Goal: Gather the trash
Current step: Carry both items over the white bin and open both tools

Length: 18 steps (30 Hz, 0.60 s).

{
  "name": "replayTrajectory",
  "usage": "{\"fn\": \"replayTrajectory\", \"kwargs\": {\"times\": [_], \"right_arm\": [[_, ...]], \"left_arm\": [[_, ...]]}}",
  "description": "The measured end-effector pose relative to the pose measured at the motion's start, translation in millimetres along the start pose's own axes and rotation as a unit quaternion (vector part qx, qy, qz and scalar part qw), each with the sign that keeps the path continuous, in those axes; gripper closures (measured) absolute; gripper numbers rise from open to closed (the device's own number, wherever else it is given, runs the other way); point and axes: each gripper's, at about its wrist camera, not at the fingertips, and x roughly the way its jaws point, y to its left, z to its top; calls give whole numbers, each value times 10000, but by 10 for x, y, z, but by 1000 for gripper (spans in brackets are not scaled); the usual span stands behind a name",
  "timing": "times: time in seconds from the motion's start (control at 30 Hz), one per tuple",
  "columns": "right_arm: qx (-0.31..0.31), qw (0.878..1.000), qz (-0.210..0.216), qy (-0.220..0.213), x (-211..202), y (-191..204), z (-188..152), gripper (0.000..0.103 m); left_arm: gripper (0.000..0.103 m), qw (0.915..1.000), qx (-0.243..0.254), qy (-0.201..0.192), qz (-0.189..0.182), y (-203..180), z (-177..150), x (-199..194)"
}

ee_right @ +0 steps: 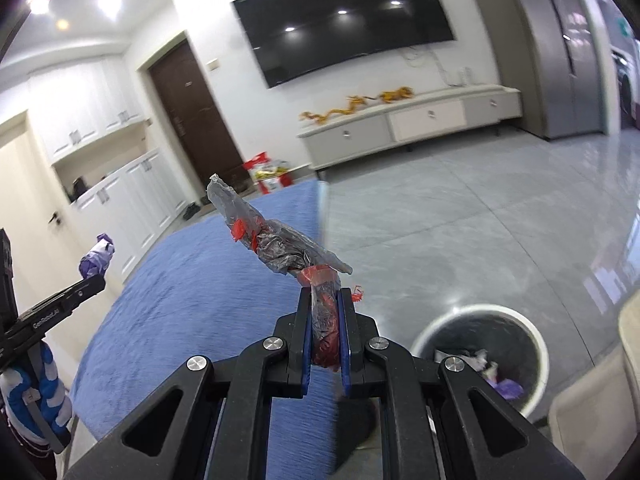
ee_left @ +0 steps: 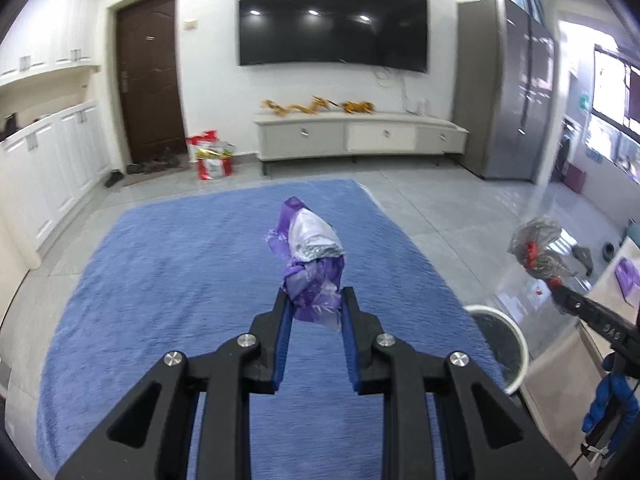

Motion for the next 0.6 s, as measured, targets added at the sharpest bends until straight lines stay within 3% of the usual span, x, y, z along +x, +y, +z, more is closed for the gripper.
{"fn": "replayTrajectory", "kwargs": {"times": [0.23,0.4,0.6], "right_arm": [[489,9969,-543,287,102,-661,-272,92],[901,9906,-869,548,256,-1132,-470,92],[1217,9833,-1111,768,479,-1521,-610,91]], "left_arm": [[81,9938,598,433,-829,-813,85,383],[81,9820,973,836,-1385,-1465,129,758],[81,9664,1443,1193,-1759,-2200,87,1208]]}}
